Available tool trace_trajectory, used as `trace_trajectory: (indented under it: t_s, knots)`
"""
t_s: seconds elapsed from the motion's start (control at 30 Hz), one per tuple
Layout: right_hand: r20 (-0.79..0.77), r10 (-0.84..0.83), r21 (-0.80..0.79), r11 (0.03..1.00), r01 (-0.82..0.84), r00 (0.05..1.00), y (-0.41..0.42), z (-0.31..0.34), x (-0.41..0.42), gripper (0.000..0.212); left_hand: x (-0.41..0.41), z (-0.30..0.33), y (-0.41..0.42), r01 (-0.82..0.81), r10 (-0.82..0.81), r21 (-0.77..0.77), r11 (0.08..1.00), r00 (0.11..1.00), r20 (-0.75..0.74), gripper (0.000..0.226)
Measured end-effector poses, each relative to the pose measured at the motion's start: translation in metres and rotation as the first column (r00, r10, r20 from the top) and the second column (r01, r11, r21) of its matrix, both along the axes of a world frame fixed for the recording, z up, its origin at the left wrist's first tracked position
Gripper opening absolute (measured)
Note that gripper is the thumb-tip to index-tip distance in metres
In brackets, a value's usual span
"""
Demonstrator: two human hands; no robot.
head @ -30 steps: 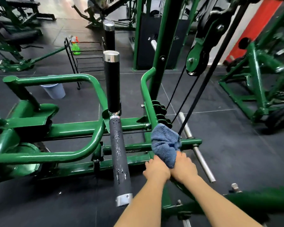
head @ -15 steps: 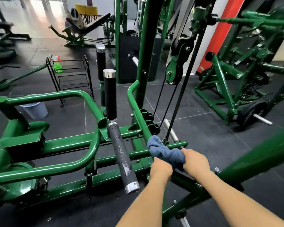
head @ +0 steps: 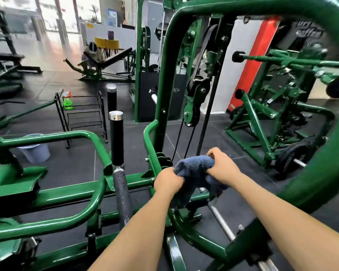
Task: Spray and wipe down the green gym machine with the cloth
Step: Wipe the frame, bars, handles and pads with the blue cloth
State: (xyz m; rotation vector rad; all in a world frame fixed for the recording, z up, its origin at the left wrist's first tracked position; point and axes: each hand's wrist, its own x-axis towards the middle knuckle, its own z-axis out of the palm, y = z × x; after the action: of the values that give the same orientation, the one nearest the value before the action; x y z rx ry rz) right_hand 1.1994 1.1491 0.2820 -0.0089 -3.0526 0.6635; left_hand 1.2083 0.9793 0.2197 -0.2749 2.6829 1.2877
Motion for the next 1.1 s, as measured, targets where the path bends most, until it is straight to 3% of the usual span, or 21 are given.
trace_trajectory:
  t_s: [0.07,0.13,0.2,0.27,0.3,0.37,0.4,0.43,0.5,0.57,0.7,0.87,1.0,1.1]
  knots:
    - [-0.007,-0.016,0.022,1.0,0.016,1.0,0.001,0.001,-0.006,0.032,-0.007,0.01,0.006,-0.118,0.117,0.05,0.992,0.993,0.015,0.022]
    - [-0.015,-0.022,0.018,1.0,0.023,1.0,-0.001,0.0,-0.011,0.027,-0.014,0.025,0.017,-0.222,0.203,0.212,0.952,0.973,0.109,0.037]
    - [-0.019,-0.041,0.018,0.999,0.041,0.999,-0.007,-0.001,-0.016,0.019,-0.023,0.035,0.03,-0.266,0.174,0.499,0.824,0.959,0.224,0.065]
    - [-0.008,-0.041,0.007,0.999,0.041,0.999,-0.015,-0.003,-0.024,0.017,-0.028,0.042,0.043,-0.245,0.059,0.709,0.662,0.959,0.277,0.065]
    - [-0.002,-0.025,-0.011,1.0,0.025,1.0,-0.019,-0.006,-0.027,0.021,-0.035,0.039,0.049,-0.235,0.03,0.764,0.601,0.962,0.273,0.064]
    - [0.006,0.038,-0.08,0.996,-0.038,0.999,-0.028,-0.008,-0.034,0.032,-0.053,0.026,0.055,-0.268,0.076,0.789,0.553,0.959,0.273,0.098]
    - [0.004,0.086,-0.146,0.986,-0.084,0.996,-0.031,-0.008,-0.038,0.032,-0.059,0.023,0.054,-0.315,0.153,0.776,0.546,0.948,0.278,0.112]
    - [0.012,0.14,-0.237,0.962,-0.133,0.99,-0.035,-0.006,-0.043,0.031,-0.068,0.022,0.051,-0.353,0.255,0.763,0.541,0.934,0.251,0.11]
    - [0.031,0.224,-0.434,0.881,-0.189,0.974,-0.04,0.001,-0.051,0.028,-0.074,0.036,0.039,-0.401,0.397,0.704,0.586,0.9,0.182,0.065]
    - [-0.022,0.146,-0.509,0.85,-0.137,0.989,-0.04,0.006,-0.068,0.03,-0.089,0.044,0.031,-0.422,0.45,0.633,0.649,0.884,0.128,0.037]
    - [-0.125,-0.212,-0.426,0.894,0.14,0.969,-0.039,0.024,-0.119,0.031,-0.13,0.062,0.027,-0.337,0.439,0.585,0.737,0.898,-0.035,0.04]
    - [-0.073,-0.29,-0.446,0.866,0.229,0.954,-0.046,0.047,-0.177,0.052,-0.171,0.085,0.03,-0.167,0.327,0.418,0.893,0.879,-0.347,0.044]
    - [-0.104,-0.343,-0.527,0.815,0.241,0.934,-0.055,0.045,-0.2,0.041,-0.207,0.092,0.042,-0.04,0.173,0.347,0.937,0.917,-0.36,0.04]
    - [-0.156,-0.354,-0.451,0.856,0.252,0.922,-0.054,0.03,-0.202,0.039,-0.226,0.09,0.04,-0.016,0.147,0.394,0.919,0.94,-0.306,0.038]
